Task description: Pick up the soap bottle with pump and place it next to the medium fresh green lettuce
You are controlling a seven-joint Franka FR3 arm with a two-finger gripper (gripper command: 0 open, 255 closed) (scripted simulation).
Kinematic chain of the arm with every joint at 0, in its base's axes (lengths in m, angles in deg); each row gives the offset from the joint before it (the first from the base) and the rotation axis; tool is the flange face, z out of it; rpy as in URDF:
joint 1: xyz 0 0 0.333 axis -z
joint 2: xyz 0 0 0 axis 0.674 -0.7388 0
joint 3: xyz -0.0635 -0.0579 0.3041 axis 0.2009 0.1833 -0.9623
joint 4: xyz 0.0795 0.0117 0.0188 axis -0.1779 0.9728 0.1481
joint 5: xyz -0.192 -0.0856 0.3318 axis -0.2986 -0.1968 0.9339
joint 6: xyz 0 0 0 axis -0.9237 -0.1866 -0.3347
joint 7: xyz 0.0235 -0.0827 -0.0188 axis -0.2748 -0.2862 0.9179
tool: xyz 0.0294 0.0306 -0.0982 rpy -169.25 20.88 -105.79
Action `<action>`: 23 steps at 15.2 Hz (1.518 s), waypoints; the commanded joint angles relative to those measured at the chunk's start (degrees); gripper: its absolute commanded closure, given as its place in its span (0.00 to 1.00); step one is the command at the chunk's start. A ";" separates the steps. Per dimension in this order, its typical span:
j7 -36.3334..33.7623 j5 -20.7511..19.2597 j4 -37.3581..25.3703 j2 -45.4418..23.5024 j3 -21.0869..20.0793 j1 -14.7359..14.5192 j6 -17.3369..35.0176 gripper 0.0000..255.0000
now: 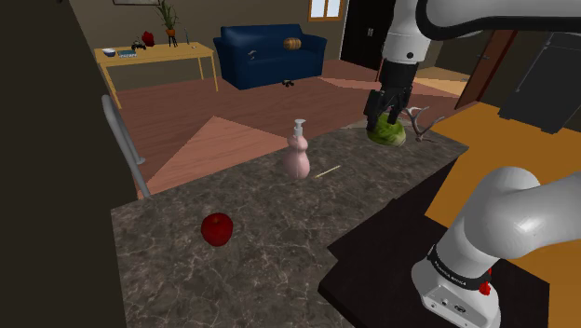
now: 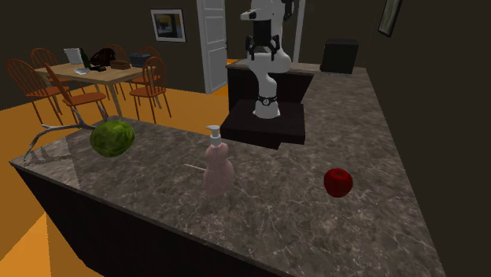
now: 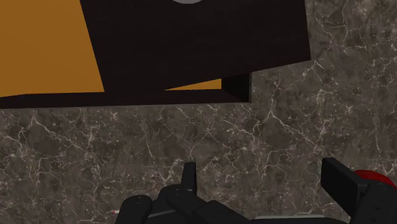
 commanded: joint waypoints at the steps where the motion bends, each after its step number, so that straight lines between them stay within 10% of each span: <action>1: 0.00 0.00 0.00 0.00 0.00 0.00 0.00 0.00; 23: 0.76 -3.85 -28.08 -48.41 2.43 2.45 21.14 0.00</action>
